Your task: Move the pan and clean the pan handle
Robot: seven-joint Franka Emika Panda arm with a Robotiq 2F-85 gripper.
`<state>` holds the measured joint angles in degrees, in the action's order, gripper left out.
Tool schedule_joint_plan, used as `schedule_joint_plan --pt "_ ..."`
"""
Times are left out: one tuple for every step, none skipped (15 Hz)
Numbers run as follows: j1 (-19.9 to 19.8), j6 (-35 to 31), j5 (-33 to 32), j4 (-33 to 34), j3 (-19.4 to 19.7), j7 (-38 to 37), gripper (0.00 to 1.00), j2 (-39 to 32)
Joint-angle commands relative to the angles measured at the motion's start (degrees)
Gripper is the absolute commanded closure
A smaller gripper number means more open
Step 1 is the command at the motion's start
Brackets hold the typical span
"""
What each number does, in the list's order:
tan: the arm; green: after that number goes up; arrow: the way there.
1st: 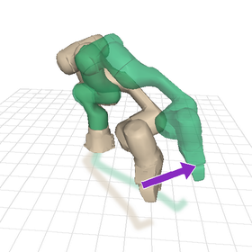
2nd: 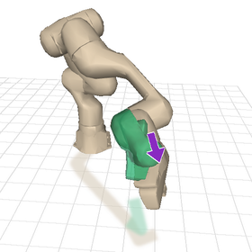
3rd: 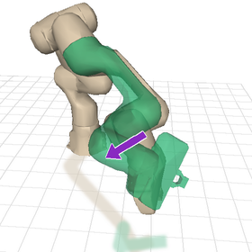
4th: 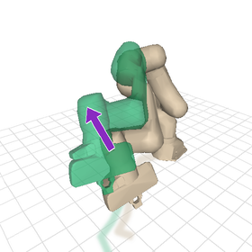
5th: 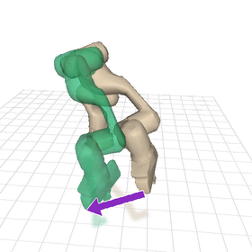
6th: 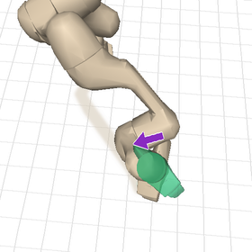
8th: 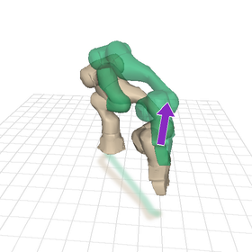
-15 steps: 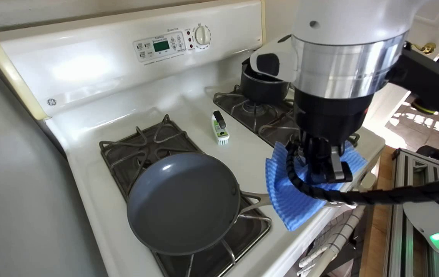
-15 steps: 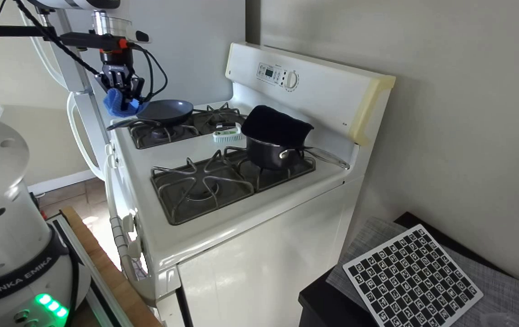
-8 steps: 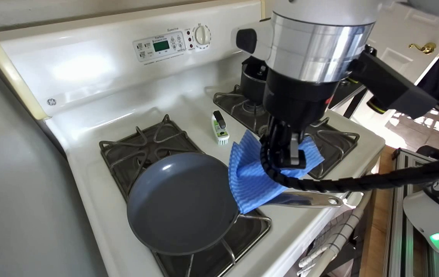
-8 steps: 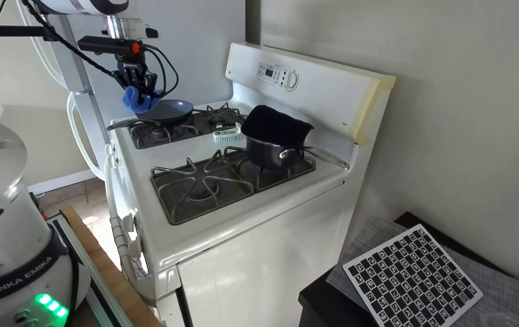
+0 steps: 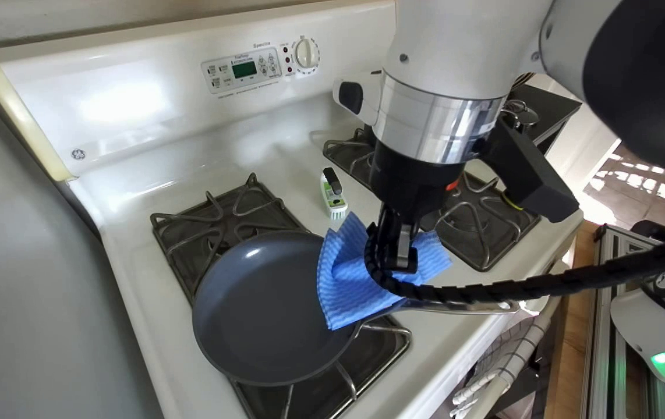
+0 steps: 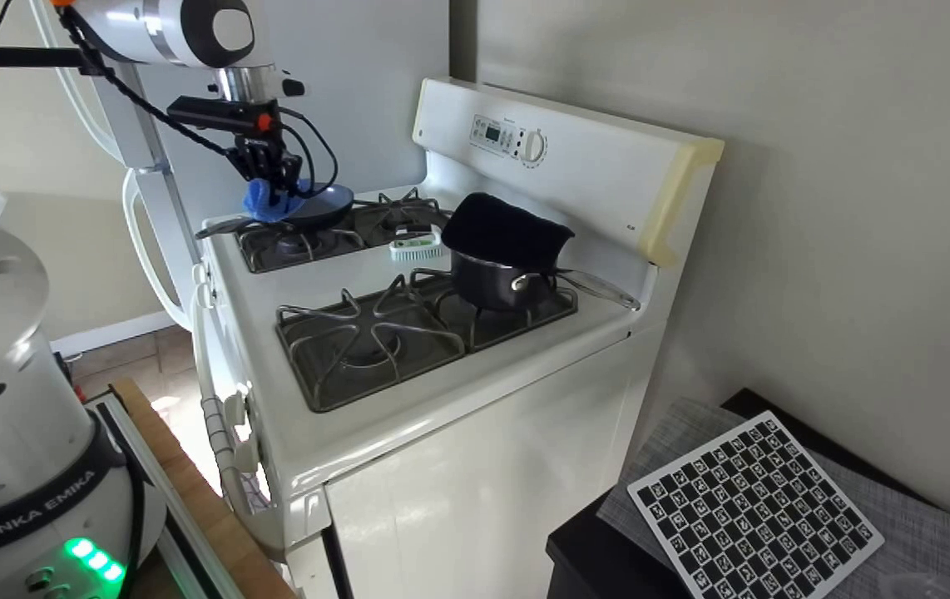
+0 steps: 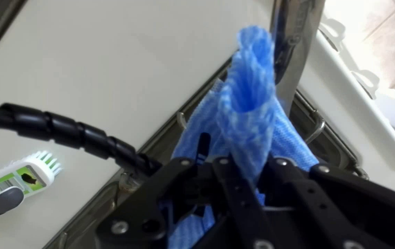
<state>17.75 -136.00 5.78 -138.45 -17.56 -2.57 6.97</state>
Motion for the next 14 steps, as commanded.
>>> schedule_joint_plan --pt "0.05 0.02 1.8 -0.52 0.09 -1.77 1.0 -0.55" --pt "-0.05 0.12 1.42 -0.46 0.07 -2.4 1.0 -0.59" --pt "0.07 1.08 2.03 -0.18 0.14 -2.13 1.0 -0.57" --pt "0.14 1.52 1.74 -0.18 0.04 -2.3 1.0 -0.51" --pt "0.22 1.84 1.56 -0.23 -0.07 -2.48 1.0 -0.31" --pt "0.44 2.76 1.7 -0.2 -0.19 -2.06 1.0 0.01" --pt "0.59 3.66 1.83 -0.11 -0.26 -1.76 1.0 0.17" --pt "0.69 4.88 1.48 0.0 -0.42 -2.06 1.0 0.43" --pt "0.86 6.28 1.45 0.15 -0.57 -2.1 1.0 0.76" --pt "1.01 7.78 1.53 0.38 -0.67 -2.05 1.0 1.03" --pt "1.24 9.41 1.51 0.6 -0.83 -1.88 1.0 1.44" --pt "1.43 11.01 1.55 0.84 -1.0 -1.8 1.0 1.76" --pt "1.7 12.68 1.91 1.1 -1.11 -1.45 1.0 2.13" --pt "1.94 14.28 2.19 1.41 -1.22 -1.15 1.0 2.45"
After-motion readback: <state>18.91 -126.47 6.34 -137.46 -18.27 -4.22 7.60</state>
